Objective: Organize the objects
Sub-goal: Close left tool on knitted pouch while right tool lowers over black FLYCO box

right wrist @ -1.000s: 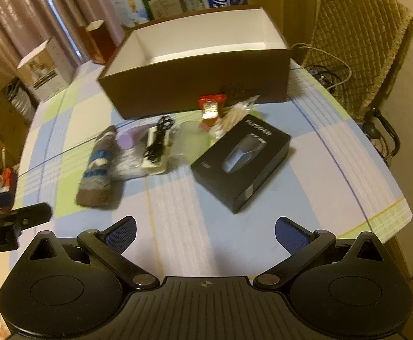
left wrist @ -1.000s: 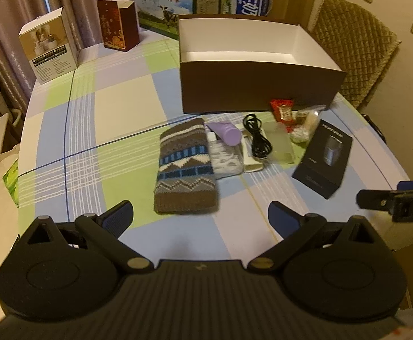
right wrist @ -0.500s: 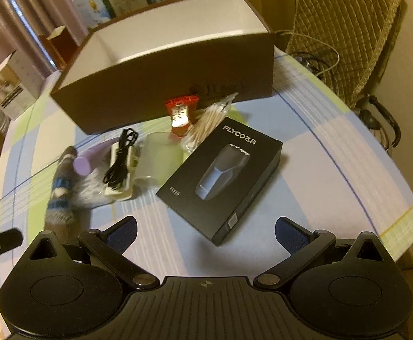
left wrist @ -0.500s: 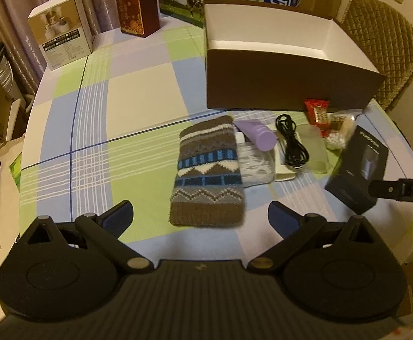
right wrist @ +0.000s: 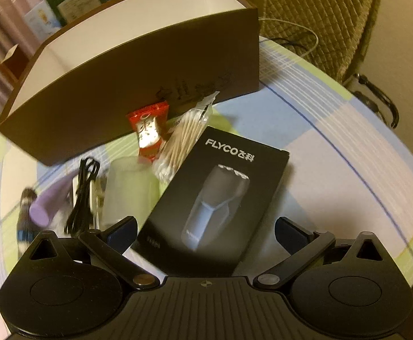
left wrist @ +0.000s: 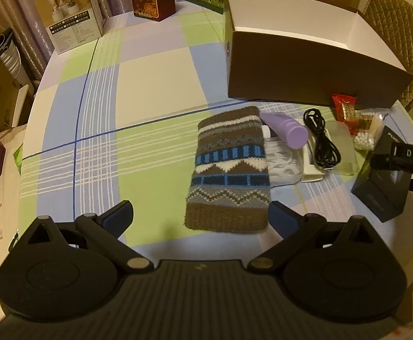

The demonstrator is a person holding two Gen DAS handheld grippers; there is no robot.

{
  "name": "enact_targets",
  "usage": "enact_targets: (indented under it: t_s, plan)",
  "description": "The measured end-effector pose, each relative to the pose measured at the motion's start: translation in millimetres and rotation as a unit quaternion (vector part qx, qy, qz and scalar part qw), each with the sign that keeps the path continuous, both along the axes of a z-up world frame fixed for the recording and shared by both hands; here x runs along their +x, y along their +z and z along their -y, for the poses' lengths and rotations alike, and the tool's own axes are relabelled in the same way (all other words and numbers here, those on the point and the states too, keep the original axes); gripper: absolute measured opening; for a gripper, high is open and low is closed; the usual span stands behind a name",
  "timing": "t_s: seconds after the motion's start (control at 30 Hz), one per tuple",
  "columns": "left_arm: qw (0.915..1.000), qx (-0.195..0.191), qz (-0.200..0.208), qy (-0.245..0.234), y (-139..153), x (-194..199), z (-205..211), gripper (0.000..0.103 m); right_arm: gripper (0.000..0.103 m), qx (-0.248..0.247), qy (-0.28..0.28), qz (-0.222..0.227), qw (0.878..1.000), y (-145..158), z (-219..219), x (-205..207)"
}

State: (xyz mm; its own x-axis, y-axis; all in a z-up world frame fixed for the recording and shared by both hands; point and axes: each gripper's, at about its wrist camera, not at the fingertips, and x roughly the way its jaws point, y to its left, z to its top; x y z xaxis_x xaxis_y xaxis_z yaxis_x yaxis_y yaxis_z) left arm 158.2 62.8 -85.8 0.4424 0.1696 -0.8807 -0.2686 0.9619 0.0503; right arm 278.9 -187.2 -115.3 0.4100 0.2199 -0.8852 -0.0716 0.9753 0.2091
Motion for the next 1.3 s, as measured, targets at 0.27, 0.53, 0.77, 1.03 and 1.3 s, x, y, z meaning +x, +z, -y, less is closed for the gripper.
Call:
enact_targets:
  t_s: [0.27, 0.53, 0.77, 1.03, 1.3]
  plan:
    - [0.9999, -0.010, -0.007, -0.006, -13, 10, -1, 0.100, 0.101, -0.054, 0.050, -0.007, 0.997, -10, -2, 5]
    - [0.9989, -0.019, -0.020, -0.038, -37, 31, 6, 0.100, 0.093, -0.084, 0.083, -0.022, 0.993, -19, 45, -3]
    - [0.9984, -0.029, -0.010, -0.047, -50, 61, -5, 0.100, 0.093, -0.085, 0.073, -0.017, 0.994, -12, 78, -8]
    - [0.9977, -0.051, 0.021, -0.040, -51, 61, -30, 0.051, 0.093, -0.086, 0.077, -0.015, 0.993, -9, 80, -8]
    - [0.9986, -0.041, 0.026, -0.020, -43, 19, -41, 0.013, 0.093, -0.090, 0.090, -0.010, 0.992, -6, 79, -8]
